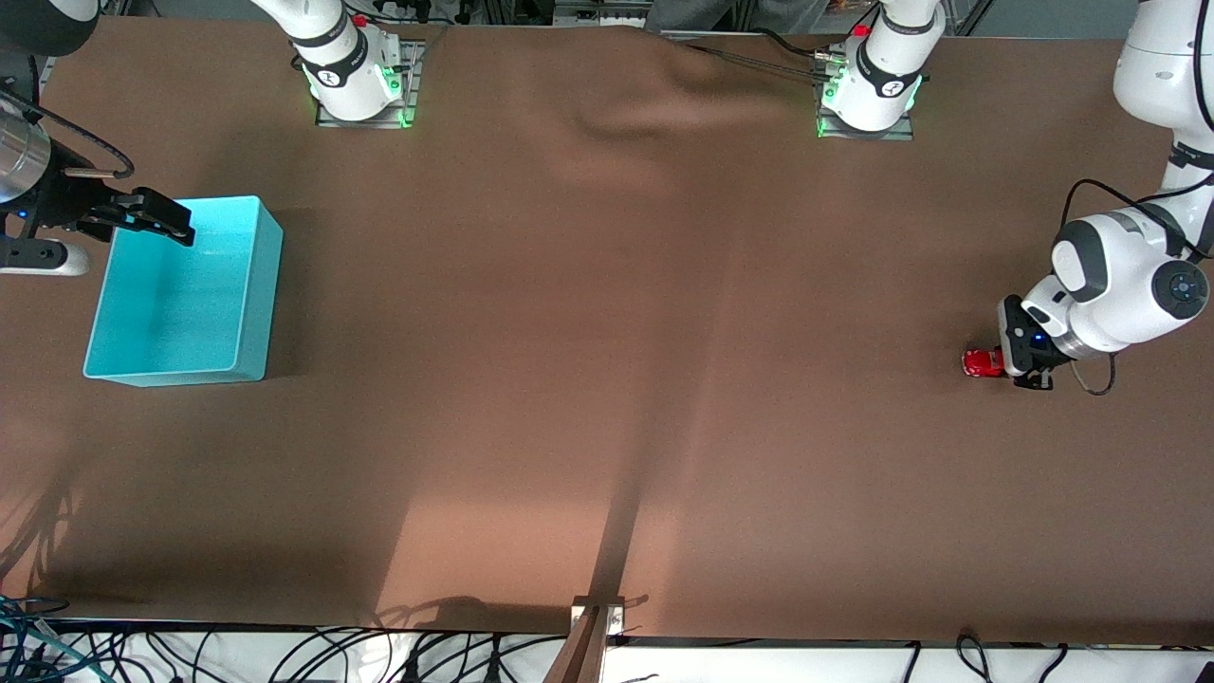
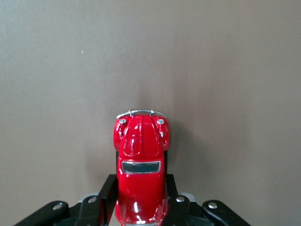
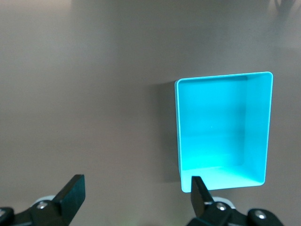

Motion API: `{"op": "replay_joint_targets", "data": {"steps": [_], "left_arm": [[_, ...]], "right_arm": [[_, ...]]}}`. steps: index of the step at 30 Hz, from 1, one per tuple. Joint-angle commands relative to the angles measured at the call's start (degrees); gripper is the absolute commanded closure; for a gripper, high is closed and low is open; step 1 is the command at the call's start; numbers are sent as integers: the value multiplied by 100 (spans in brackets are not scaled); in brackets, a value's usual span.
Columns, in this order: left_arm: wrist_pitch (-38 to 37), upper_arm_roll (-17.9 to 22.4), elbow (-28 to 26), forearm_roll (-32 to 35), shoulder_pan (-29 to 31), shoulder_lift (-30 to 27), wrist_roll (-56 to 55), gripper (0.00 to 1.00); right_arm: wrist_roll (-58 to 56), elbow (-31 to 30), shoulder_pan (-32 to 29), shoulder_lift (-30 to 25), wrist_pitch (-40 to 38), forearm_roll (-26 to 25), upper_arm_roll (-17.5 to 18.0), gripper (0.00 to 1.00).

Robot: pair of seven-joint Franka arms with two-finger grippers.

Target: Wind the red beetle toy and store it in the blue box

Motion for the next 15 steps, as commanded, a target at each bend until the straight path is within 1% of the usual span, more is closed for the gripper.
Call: {"op": "replay_joint_targets", "data": {"steps": [1, 15], "left_arm": [[48, -7, 160, 168, 116, 568, 77, 85], [48, -7, 283, 177, 160, 638, 138, 83]], "right_arm": [[-96, 1, -31, -36, -24, 107, -5, 0], [-96, 1, -31, -36, -24, 107, -5, 0]]}}
